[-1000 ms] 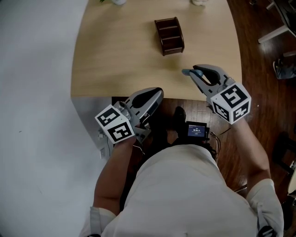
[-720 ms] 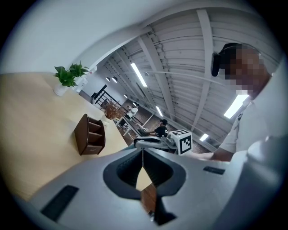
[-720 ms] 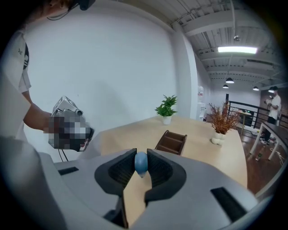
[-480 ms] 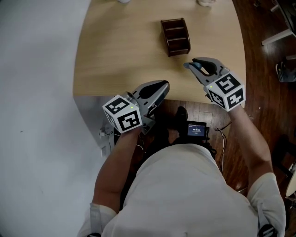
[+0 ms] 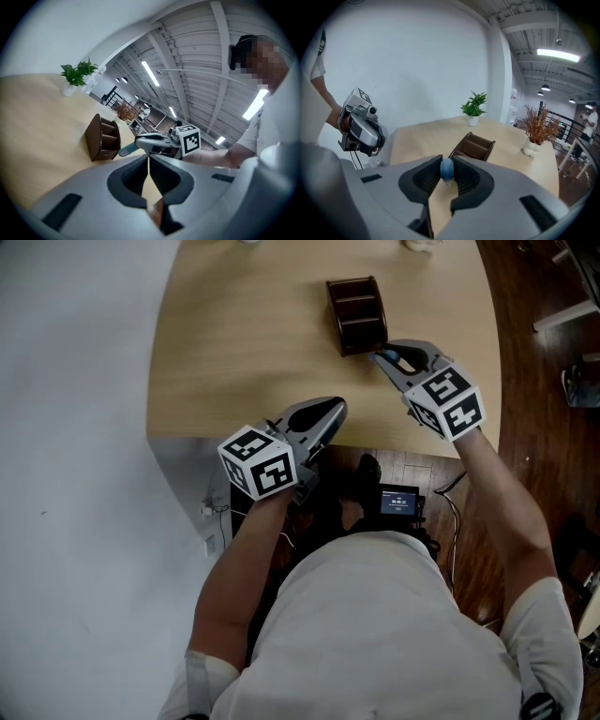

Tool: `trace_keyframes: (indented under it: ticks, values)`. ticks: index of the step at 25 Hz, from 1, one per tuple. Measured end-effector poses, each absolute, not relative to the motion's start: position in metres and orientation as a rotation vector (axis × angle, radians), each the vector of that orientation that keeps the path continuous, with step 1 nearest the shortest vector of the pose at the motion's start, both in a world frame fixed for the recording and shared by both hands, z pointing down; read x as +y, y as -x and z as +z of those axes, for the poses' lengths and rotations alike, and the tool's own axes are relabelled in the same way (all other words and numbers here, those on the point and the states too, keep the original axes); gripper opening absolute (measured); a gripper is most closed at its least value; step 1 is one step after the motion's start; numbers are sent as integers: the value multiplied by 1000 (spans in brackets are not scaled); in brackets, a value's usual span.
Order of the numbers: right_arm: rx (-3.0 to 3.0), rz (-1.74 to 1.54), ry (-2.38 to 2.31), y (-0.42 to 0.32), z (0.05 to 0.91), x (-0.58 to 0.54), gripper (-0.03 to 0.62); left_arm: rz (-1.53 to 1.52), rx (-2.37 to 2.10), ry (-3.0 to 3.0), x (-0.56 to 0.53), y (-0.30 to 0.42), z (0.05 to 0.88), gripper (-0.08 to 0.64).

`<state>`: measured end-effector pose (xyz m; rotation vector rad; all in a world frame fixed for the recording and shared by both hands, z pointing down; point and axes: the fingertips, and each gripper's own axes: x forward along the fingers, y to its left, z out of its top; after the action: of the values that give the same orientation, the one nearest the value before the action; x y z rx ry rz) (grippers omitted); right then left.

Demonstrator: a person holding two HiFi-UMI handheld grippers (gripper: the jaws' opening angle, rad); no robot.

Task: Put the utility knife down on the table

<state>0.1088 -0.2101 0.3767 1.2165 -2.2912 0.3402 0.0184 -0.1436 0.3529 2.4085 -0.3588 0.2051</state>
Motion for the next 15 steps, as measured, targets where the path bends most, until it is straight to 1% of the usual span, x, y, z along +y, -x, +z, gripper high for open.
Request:
trace_keyframes:
  ticks: [10, 15]
  values:
    - [-2270, 209, -1141, -98, 375, -234, 72, 193, -363, -2393, -151, -27, 358, 5]
    - [-2231, 137, -1076, -85, 387, -248, 72, 187, -364, -2389, -153, -27, 359, 5]
